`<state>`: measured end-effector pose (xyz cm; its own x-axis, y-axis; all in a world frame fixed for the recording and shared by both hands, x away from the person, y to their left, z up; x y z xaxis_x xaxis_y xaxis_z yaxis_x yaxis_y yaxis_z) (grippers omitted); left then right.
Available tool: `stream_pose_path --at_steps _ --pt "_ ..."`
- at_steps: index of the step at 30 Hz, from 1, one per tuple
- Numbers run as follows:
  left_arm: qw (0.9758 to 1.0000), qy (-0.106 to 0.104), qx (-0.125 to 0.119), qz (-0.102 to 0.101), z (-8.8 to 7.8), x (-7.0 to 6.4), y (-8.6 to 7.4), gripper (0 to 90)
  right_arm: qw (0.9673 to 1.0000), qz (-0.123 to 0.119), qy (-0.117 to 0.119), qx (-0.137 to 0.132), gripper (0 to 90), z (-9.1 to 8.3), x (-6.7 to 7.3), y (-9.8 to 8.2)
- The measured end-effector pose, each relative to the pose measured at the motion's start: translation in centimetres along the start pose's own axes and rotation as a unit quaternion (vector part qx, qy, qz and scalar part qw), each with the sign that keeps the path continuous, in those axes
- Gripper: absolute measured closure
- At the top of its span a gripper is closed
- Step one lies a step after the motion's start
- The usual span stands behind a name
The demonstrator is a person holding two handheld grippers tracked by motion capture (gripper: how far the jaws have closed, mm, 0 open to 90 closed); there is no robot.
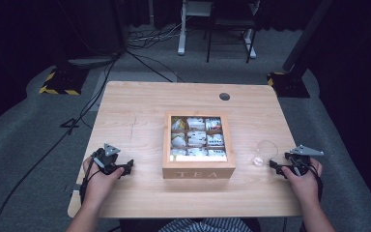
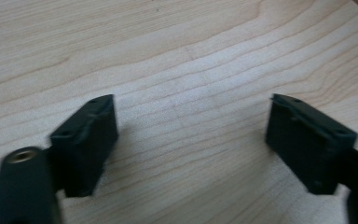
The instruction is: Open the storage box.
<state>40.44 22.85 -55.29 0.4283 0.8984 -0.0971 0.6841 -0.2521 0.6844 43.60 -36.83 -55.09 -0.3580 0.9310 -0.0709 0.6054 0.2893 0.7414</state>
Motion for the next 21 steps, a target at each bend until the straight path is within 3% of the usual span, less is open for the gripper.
stream_pose_path --at_steps 2,10,21 --pt "0.9999 -0.002 0.005 0.009 -0.2 -0.1 0.2 24.2 1.0000 0.000 0.000 0.000 18.1 0.0 0.0 0.0" --pt "0.9985 -0.028 -0.038 0.027 -2.4 -1.8 2.5 26.7 1.0000 -0.001 0.000 0.000 18.1 0.0 0.0 0.0" --pt "0.9927 -0.074 -0.068 0.068 -4.1 -6.0 4.7 26.3 1.0000 0.000 0.000 0.000 18.1 0.0 0.0 0.0"
Point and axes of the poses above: each handheld gripper's, and its own axes: z roughly forward along the jaws, y roughly out of its top, x roughly to its left, the point moved 7 cm from there along z, roughly forward along the jaws, and after that the axes turned 6 degrees about -y, right-handed, at the moved point
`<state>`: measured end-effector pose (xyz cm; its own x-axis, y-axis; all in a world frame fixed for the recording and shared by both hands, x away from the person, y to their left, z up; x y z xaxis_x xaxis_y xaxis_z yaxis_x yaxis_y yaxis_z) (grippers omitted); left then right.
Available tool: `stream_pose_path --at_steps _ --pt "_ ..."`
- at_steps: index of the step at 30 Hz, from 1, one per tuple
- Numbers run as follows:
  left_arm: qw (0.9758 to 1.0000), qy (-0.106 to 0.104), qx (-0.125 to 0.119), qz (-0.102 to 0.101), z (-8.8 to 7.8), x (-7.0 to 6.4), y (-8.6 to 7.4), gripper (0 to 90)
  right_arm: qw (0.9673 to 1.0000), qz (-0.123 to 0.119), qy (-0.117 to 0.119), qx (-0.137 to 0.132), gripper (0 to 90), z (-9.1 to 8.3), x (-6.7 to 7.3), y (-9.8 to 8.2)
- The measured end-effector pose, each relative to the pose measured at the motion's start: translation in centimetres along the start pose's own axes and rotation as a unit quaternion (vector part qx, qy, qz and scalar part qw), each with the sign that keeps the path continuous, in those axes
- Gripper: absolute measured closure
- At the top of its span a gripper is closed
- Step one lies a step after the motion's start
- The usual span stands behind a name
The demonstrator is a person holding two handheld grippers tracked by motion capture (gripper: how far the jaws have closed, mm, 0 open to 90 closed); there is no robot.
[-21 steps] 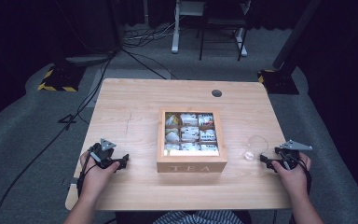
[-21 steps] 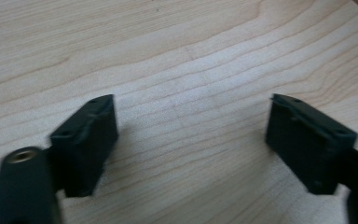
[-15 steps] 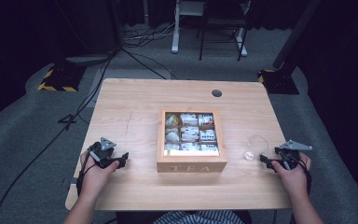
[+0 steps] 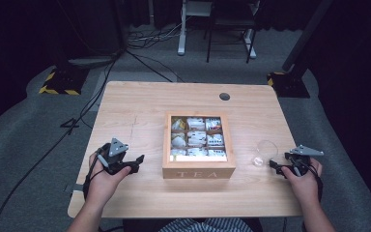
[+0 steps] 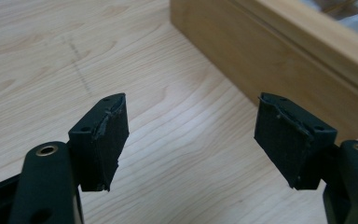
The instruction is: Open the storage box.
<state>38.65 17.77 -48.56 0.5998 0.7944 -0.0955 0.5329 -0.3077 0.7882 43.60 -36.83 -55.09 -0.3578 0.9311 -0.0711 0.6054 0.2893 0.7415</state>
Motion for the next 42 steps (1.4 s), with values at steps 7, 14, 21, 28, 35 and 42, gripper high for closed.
stream_pose_path --at_steps 7,14,21,28,35,42 --pt "0.9989 -0.038 -0.007 0.025 0.0 -3.2 0.9 25.6 1.0000 0.000 0.000 0.000 18.1 0.0 0.0 0.0" --pt "0.9948 -0.082 -0.014 0.059 0.3 -6.1 1.2 26.7 1.0000 0.000 0.000 0.000 18.1 0.0 0.0 0.0" --pt "0.9922 -0.114 -0.014 0.049 1.2 -8.4 1.0 26.6 1.0000 0.000 0.000 0.000 18.1 0.0 0.0 0.0" --pt "0.9925 -0.107 -0.006 0.060 2.5 -9.1 0.3 28.7 1.0000 0.000 0.000 0.000 18.2 0.0 0.0 0.0" --pt "0.9945 -0.095 0.000 0.044 2.8 -8.4 -0.2 44.3 1.0000 0.000 0.000 0.000 18.1 0.0 0.0 0.0" --pt "0.9940 -0.094 0.016 0.053 2.7 -8.2 -0.5 53.5 1.0000 0.000 0.000 0.000 18.2 0.0 0.0 0.0"
Point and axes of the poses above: each handheld gripper's, and its own axes: z roughly forward along the jaws, y roughly out of its top, x roughly to its left, the point moved 7 cm from there along z, roughly forward along the jaws, and after that the axes turned 6 degrees about -y, right-handed, at the moved point
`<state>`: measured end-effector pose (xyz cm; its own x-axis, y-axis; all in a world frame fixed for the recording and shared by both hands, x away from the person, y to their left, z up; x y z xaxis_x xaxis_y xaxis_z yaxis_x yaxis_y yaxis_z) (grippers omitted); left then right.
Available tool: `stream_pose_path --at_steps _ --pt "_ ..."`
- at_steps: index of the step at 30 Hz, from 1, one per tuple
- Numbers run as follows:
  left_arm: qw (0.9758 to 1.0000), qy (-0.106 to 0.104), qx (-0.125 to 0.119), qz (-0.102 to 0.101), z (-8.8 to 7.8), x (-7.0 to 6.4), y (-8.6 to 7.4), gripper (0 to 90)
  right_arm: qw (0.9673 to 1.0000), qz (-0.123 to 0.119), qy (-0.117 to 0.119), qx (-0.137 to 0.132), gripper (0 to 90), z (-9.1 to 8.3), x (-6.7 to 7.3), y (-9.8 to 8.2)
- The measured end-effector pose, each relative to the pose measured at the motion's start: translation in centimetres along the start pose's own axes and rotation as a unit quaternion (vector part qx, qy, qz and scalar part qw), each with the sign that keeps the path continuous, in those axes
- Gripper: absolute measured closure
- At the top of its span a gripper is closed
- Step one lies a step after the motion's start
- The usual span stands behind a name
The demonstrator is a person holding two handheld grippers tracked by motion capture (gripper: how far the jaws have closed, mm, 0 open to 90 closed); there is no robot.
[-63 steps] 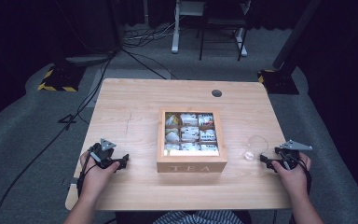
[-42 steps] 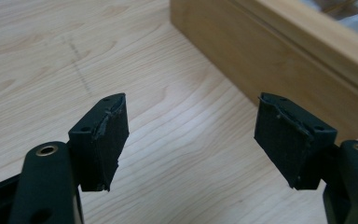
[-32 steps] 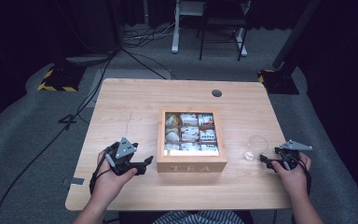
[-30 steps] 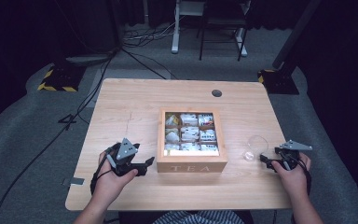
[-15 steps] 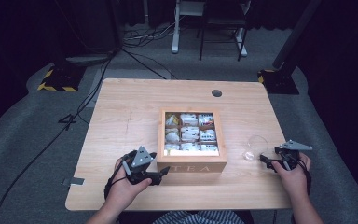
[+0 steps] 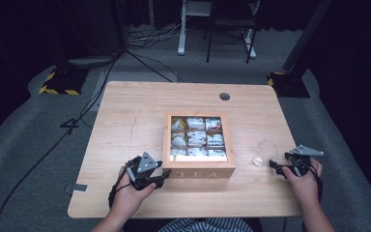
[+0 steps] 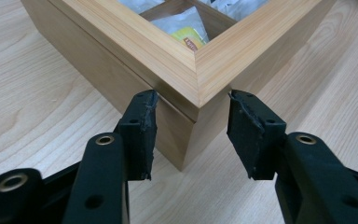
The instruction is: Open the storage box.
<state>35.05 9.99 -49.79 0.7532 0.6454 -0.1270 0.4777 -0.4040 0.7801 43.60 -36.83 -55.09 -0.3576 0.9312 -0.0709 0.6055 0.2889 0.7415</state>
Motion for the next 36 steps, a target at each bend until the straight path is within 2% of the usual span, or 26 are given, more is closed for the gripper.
stream_pose_path --at_steps 2,8,10,14,20,24,29,33,36 --pt "1.0000 0.005 0.006 0.004 0.0 0.1 -0.1 56.3 1.0000 0.000 0.000 0.000 18.1 0.0 0.0 0.0" --pt "1.0000 0.003 0.007 0.003 -0.1 0.1 0.0 57.5 1.0000 0.000 0.000 0.000 18.1 0.0 0.0 0.0" --pt "0.9999 0.007 0.008 0.012 -0.1 0.1 0.0 57.6 1.0000 0.000 0.000 0.000 18.2 0.0 0.0 0.0" --pt "0.9996 0.017 -0.001 0.025 -0.1 0.0 0.3 58.2 1.0000 0.000 0.000 0.000 18.1 0.0 0.0 0.0" --pt "0.9994 0.019 -0.009 0.027 -0.2 0.0 0.6 57.6 1.0000 0.000 0.000 0.000 18.2 0.0 0.0 0.0" --pt "0.9989 0.024 -0.026 0.031 -0.6 0.1 1.2 57.3 1.0000 0.000 0.000 0.000 18.1 0.0 0.0 0.0" --pt "0.9977 0.040 -0.039 0.037 -0.8 0.3 2.0 51.9 1.0000 0.000 0.000 0.000 18.2 0.0 0.0 0.0" --pt "0.9960 0.063 -0.042 0.048 -0.8 0.5 2.5 44.2 1.0000 0.000 0.000 0.000 18.1 0.0 0.0 0.0" --pt "0.9954 0.067 -0.048 0.048 -1.0 0.7 2.9 41.0 1.0000 0.000 0.000 0.000 18.2 0.0 0.0 0.0"
Point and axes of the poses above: each handheld gripper's, and its own axes: z roughly forward along the jaws, y roughly out of its top, x roughly to its left, the point moved 7 cm from there along z, roughly forward along the jaws, and after that the axes turned 6 degrees about -y, right-handed, at the moved point
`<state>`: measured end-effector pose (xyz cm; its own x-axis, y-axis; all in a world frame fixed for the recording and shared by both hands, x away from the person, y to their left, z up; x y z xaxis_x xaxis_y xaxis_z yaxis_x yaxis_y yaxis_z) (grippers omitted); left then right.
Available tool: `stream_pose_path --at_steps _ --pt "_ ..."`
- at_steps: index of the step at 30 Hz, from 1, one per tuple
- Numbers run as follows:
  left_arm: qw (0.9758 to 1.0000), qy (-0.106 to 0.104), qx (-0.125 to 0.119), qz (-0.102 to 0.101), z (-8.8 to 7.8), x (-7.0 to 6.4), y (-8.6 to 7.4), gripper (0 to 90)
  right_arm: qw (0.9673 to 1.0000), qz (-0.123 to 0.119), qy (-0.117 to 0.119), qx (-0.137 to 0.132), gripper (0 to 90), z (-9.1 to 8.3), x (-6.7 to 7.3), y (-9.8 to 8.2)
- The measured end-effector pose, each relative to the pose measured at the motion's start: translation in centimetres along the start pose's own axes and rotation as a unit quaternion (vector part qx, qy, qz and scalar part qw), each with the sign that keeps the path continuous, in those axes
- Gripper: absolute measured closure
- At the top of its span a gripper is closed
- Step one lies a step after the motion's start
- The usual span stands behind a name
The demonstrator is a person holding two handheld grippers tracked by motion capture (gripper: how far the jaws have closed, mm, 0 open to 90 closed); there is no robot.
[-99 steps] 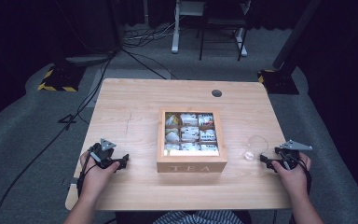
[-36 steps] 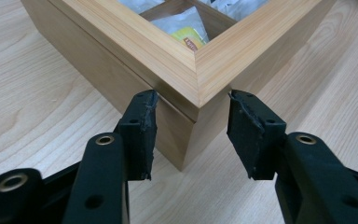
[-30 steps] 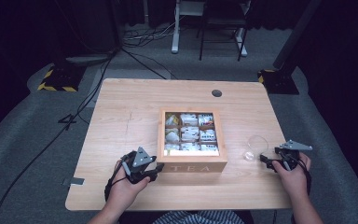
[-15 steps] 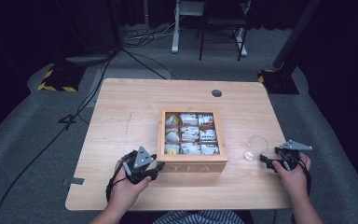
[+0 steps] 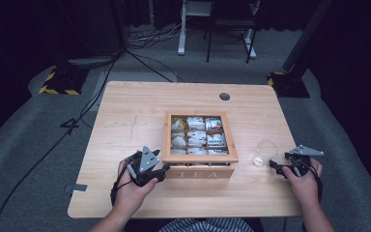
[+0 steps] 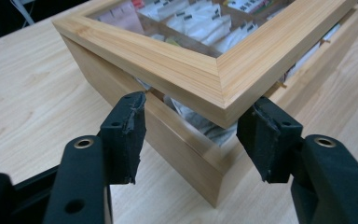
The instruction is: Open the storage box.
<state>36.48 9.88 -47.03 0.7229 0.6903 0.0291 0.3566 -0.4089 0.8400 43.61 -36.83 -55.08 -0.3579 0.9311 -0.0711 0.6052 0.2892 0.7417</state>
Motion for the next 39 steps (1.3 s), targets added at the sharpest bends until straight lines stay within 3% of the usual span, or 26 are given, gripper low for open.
stream_pose_path --at_steps 5,11,14,22,30,39 --pt "1.0000 0.007 -0.005 0.004 0.1 0.4 0.6 37.0 1.0000 0.000 0.000 0.000 18.2 0.0 0.0 0.0" --pt "0.9991 0.021 -0.025 0.027 0.0 0.9 1.9 36.6 1.0000 -0.001 0.000 0.000 18.1 0.0 0.0 0.0" --pt "0.9994 0.003 -0.030 0.016 0.0 0.8 2.6 42.8 1.0000 -0.001 0.000 -0.001 18.2 0.0 0.0 0.0" --pt "0.9982 0.017 -0.042 0.038 -0.3 1.4 4.3 45.1 1.0000 0.000 0.000 0.000 18.2 0.0 0.0 0.0" --pt "0.9976 0.022 -0.048 0.044 -0.3 2.0 5.7 45.1 1.0000 0.006 -0.007 0.001 18.1 0.1 0.0 0.1" --pt "0.9981 0.014 -0.054 0.028 -0.3 3.2 7.0 49.2 0.9999 0.009 -0.009 0.001 19.7 -0.5 0.3 -0.3"
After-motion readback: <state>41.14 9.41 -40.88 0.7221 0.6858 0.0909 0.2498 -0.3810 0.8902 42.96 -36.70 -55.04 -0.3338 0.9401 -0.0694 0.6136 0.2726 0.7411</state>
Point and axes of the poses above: each handheld gripper's, and its own axes: z roughly forward along the jaws, y roughly out of its top, x roughly to its left, the point moved 7 cm from there along z, roughly forward along the jaws, and after that the axes turned 6 degrees about -y, right-handed, at the moved point
